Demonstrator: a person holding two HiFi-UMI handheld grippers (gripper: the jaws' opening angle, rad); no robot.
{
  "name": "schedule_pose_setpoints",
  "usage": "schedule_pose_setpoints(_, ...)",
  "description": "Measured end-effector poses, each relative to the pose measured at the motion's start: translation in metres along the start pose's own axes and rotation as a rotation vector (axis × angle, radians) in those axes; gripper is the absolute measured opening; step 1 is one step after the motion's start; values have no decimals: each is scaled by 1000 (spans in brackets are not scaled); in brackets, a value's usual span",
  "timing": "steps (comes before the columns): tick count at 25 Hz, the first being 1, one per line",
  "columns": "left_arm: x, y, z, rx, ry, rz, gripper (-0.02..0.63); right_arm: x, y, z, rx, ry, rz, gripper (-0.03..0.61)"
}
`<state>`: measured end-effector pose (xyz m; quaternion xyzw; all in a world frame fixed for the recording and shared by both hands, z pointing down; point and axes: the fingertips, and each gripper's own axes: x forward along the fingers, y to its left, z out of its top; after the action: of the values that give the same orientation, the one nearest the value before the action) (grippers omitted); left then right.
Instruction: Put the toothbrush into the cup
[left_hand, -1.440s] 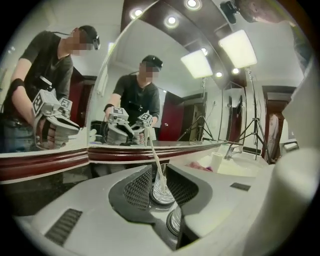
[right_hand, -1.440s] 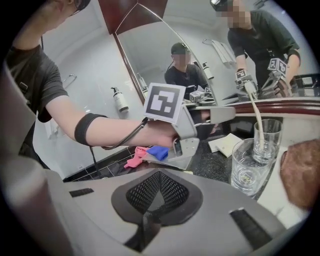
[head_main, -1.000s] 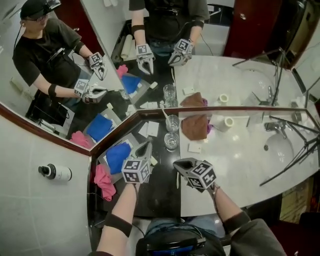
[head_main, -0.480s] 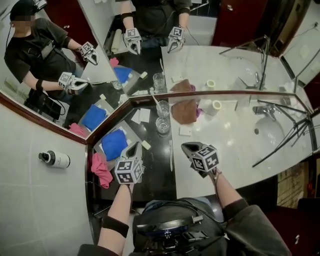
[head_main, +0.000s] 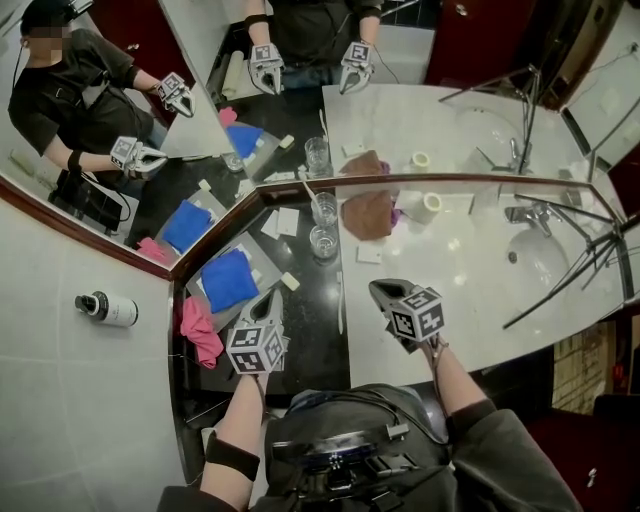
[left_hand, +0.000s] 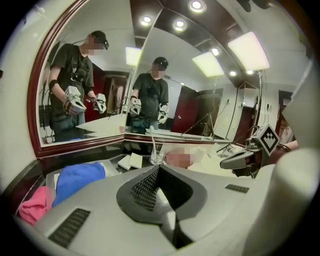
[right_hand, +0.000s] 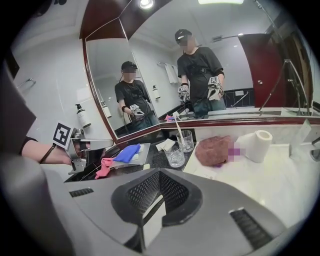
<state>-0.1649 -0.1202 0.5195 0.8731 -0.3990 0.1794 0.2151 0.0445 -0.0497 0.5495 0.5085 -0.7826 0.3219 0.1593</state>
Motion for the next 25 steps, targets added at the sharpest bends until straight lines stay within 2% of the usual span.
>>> schedule_pose_setpoints(5,7,-14,-18,-6,59,-10,0,-4,1,-7,5,2,7,17)
schedule_pose_setpoints(9,27,-34,-46,14,159,-28,8,-12,-1,-17,9,13,17,17)
schedule_pose_setpoints(16,76,-79,-108,70,395,-85,117,-27,-23,-41,47,25,23,17)
schedule_pose_setpoints(20,106,-98,-129,81,493,-115,184,-32,-43,-54,82,27,24,17)
schedule_pose_setpoints(25,128,-96,-145,88,603,-48,196,-38,-58,-67,110,30,36,17)
